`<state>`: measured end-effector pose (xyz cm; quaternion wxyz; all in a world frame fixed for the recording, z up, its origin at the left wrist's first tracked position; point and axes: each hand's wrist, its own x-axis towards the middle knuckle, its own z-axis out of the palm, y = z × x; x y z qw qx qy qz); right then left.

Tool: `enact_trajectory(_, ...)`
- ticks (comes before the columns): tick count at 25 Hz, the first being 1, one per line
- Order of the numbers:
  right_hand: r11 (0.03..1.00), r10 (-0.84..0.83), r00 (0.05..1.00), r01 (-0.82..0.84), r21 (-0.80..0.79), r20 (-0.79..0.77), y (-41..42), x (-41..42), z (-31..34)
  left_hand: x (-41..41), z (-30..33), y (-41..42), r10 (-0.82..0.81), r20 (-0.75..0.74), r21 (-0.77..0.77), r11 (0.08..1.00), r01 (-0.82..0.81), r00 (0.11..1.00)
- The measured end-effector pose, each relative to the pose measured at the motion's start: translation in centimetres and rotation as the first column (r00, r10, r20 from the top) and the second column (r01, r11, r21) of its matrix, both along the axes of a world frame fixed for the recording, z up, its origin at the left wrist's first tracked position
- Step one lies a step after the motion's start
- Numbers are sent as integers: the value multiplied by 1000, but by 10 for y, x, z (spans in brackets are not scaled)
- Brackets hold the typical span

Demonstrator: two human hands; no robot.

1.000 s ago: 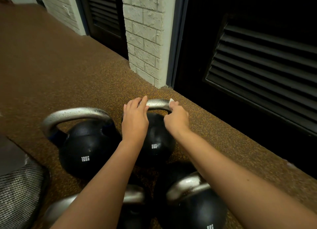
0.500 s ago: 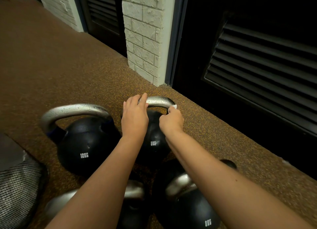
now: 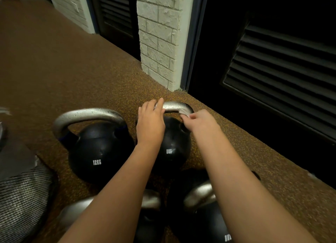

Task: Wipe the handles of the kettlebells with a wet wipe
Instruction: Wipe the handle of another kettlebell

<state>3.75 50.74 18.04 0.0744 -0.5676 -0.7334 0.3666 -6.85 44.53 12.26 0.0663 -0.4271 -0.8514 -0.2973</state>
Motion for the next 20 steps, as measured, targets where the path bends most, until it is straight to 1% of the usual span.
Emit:
enact_trajectory(1,1000,-19,999,19,-18,31,5,0,0,0,0,0,3,3,2,1000,-3,1000)
enact_trajectory(2,1000,13,999,-12,-27,42,7,0,0,1,0,0,3,2,2,1000,-3,1000)
enact_trajectory(4,1000,18,1000,-17,-20,11,10,1,-2,1,-1,0,6,-5,4,1000,-6,1000)
enact_trajectory(7,1000,-1,1000,2,-27,21,11,2,-10,1,-1,1,14,3,8,1000,-14,1000)
enact_trajectory(10,998,-20,1000,19,-63,-15,15,-3,-13,0,-2,1,14,3,15,1000,-14,1000)
enact_trajectory(15,1000,-26,998,26,-16,-63,11,6,-17,1,-2,1,5,-7,24,1000,-5,1000)
enact_trajectory(18,996,-52,996,47,-70,-71,9,-3,-22,0,-4,2,8,-16,28,1000,-7,1000)
enact_trajectory(20,995,-80,993,74,-73,-84,10,-10,-25,-1,-4,2,10,-16,37,999,-9,1000)
